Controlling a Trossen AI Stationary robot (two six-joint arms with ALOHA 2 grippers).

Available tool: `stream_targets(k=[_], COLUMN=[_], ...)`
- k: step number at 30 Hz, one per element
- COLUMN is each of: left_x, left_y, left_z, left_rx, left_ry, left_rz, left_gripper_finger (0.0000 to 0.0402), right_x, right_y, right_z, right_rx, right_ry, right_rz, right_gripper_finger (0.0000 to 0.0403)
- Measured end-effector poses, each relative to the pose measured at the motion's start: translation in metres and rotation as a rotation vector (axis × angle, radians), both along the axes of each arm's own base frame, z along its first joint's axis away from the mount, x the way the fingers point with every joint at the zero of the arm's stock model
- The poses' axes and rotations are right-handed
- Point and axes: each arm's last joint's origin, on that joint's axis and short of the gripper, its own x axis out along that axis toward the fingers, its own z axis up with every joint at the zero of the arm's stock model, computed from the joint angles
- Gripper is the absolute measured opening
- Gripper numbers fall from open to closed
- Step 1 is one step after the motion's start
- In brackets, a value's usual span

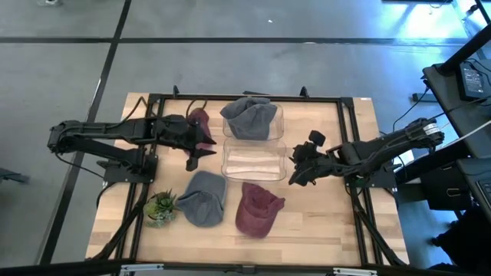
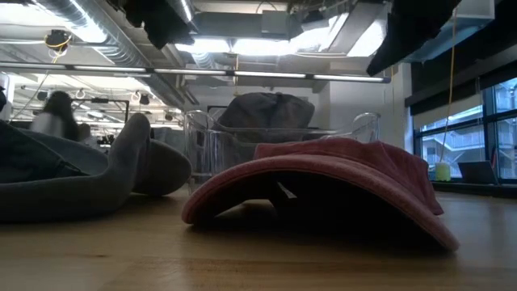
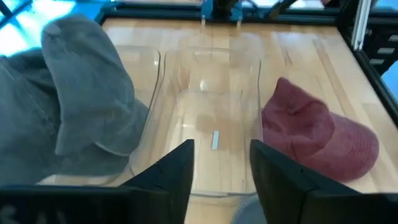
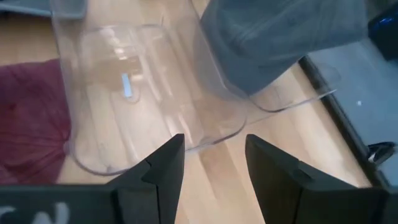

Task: Pick & Place hat
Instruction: Put the gray cap into the top transparent bin

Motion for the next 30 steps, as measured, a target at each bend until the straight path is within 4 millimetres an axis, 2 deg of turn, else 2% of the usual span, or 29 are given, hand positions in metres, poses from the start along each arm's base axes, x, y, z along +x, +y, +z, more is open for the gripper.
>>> stream_targets(k=[7, 10, 13, 18, 23, 30], left_x=[0.012, 0.015, 0.018, 0.024, 0.023, 0.011], left_y=[-0.001, -0.001, -0.007, -0.049, -0.096, -0.155], left_z=[-0.011, -0.014, -0.017, -0.026, -0.042, -0.065], left_rx=[-0.023, -0.047, 0.009, 0.243, 0.472, 0.437], left_ry=[0.054, 0.064, 0.080, 0.106, 0.186, 0.236], left_rz=[-0.080, -0.086, -0.192, -0.445, -0.523, -0.569], left_gripper_finger=[0.0225, 0.0235, 0.0236, 0.0232, 0.0231, 0.0230], right_x=[0.000, 0.000, 0.000, 0.000, 0.001, 0.005], right_y=[-0.004, -0.005, -0.005, -0.006, -0.009, -0.013], right_z=[0.002, 0.002, 0.002, 0.002, 0.002, 0.004], right_rx=[-0.138, -0.149, -0.154, -0.156, -0.153, -0.138], right_ry=[-0.025, -0.025, -0.020, -0.019, -0.022, -0.065], right_rz=[-0.066, -0.067, -0.061, -0.066, -0.084, -0.108], right_gripper_finger=[0.0169, 0.0169, 0.0169, 0.0169, 0.0169, 0.0169])
